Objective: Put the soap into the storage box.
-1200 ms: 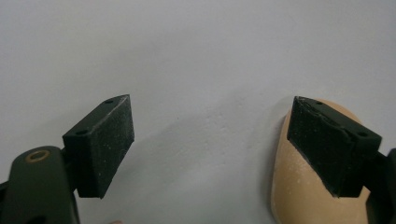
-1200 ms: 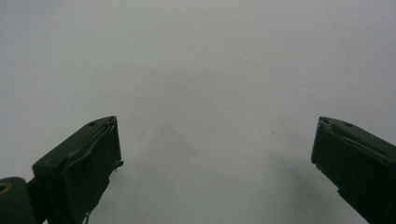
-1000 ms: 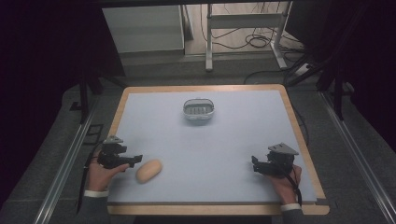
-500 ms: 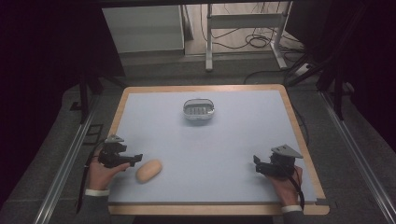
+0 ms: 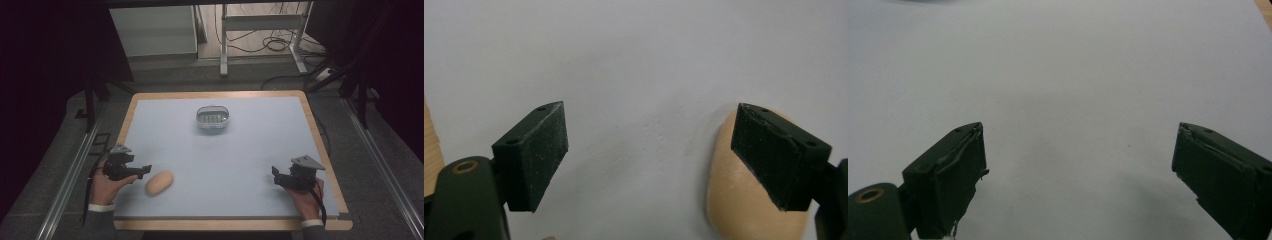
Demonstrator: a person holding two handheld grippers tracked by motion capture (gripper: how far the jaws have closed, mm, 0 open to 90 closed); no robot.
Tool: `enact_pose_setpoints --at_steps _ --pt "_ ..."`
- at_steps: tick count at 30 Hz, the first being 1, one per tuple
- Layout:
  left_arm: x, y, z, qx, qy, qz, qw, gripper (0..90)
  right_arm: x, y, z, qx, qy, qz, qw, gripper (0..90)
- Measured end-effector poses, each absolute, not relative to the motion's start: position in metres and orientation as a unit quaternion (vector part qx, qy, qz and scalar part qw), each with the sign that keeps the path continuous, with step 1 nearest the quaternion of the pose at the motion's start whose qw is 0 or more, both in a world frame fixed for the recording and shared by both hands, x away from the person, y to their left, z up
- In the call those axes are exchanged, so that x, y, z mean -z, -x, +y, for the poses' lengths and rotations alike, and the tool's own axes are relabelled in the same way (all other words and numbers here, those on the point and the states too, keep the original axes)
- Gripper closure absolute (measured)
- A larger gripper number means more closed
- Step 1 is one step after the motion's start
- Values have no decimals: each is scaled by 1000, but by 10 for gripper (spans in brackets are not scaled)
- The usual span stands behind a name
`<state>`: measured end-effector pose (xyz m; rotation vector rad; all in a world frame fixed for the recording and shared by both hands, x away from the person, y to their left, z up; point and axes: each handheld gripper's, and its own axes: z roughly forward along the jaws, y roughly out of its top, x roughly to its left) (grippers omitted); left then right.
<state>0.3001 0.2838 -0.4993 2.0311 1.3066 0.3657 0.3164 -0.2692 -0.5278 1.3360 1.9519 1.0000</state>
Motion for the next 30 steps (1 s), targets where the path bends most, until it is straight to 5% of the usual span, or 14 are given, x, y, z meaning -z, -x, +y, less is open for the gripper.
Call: enact_pose_setpoints --at_steps 30 --pt "471 -295 249 -117 -832 453 296 206 528 -316 -273 -387 -502 724 272 74"
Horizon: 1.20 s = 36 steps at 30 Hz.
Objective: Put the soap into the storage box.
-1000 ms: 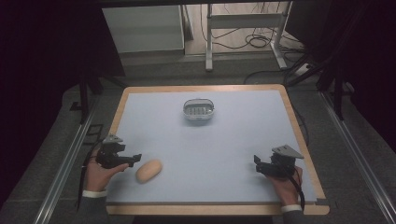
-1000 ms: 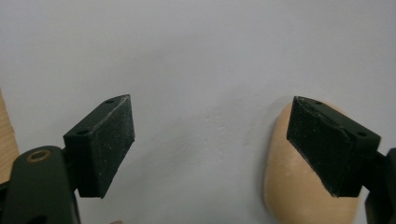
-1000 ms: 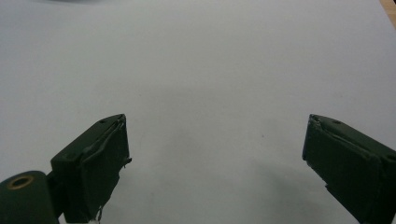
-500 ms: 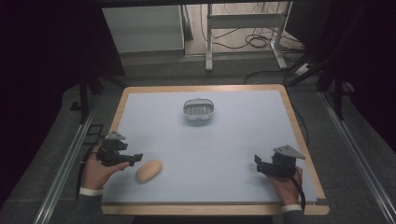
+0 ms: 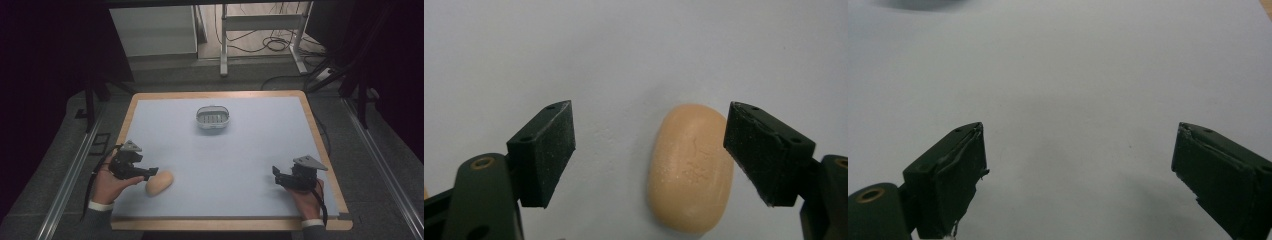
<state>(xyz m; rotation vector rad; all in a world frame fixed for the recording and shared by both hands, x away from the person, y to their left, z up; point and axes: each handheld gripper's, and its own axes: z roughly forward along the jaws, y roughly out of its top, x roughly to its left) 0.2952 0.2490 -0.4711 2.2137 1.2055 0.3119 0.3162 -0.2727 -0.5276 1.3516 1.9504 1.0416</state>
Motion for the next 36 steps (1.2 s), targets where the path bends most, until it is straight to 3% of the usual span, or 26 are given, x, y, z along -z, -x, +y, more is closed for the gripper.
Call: enact_pose_setpoints --at_steps 29,36 --pt "502 -288 218 -81 -865 433 240 197 528 -317 -274 -385 -510 720 270 75" --pt "512 -289 214 -75 -870 432 224 230 528 -317 -273 -384 -511 720 271 75"
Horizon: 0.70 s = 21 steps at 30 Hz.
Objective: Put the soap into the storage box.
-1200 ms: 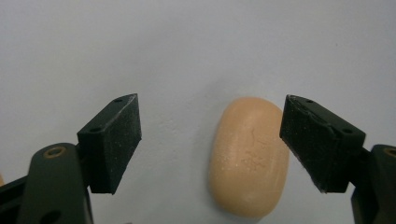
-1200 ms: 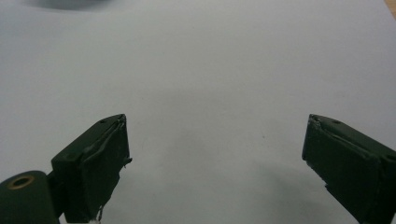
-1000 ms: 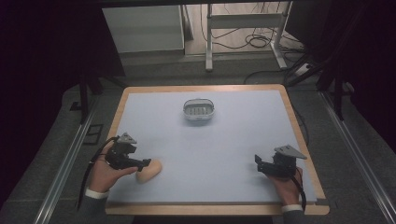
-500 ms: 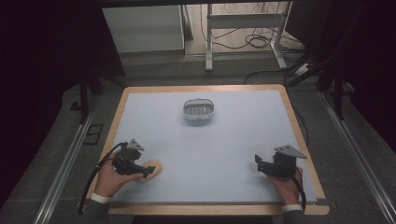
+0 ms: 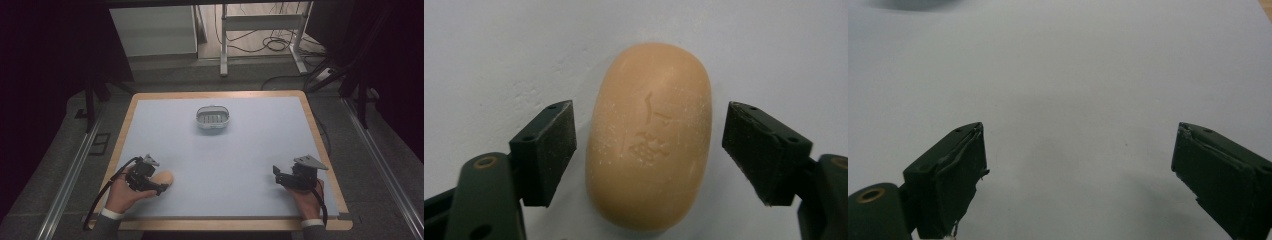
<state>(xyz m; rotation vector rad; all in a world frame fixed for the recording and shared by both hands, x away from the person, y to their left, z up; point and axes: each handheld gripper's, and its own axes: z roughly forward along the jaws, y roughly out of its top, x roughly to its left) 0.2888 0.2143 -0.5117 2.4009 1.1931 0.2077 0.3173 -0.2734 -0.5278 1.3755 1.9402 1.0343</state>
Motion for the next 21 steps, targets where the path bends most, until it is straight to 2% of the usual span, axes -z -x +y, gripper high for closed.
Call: enact_pose_setpoints --at_steps 21 --pt "519 -292 210 -72 -881 422 203 309 528 -317 -273 -383 -512 719 271 75"
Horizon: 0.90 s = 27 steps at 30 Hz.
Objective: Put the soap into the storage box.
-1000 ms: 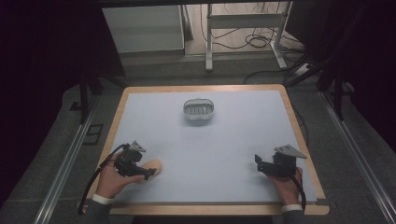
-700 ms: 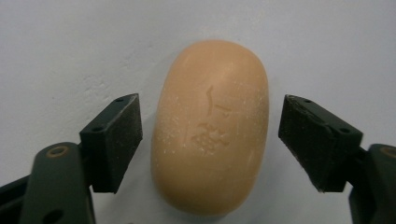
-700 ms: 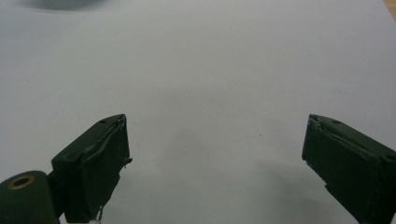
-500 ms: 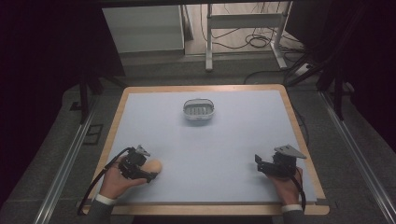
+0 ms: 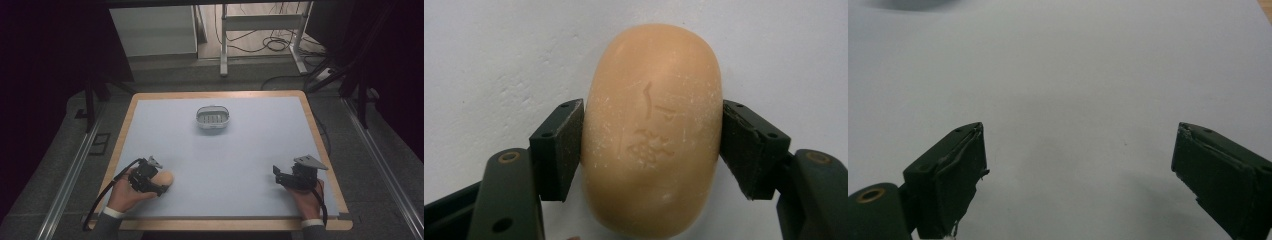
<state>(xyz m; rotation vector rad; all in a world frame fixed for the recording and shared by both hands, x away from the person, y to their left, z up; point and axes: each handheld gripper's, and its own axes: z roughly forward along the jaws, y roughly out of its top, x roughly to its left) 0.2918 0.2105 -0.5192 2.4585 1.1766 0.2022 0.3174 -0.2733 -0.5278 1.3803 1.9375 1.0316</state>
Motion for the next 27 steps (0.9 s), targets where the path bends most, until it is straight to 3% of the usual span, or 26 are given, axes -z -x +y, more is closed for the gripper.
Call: enact_pose_setpoints --at_steps 27 --pt "497 -305 215 -72 -877 414 233 316 528 -317 -274 -383 -516 717 271 75"
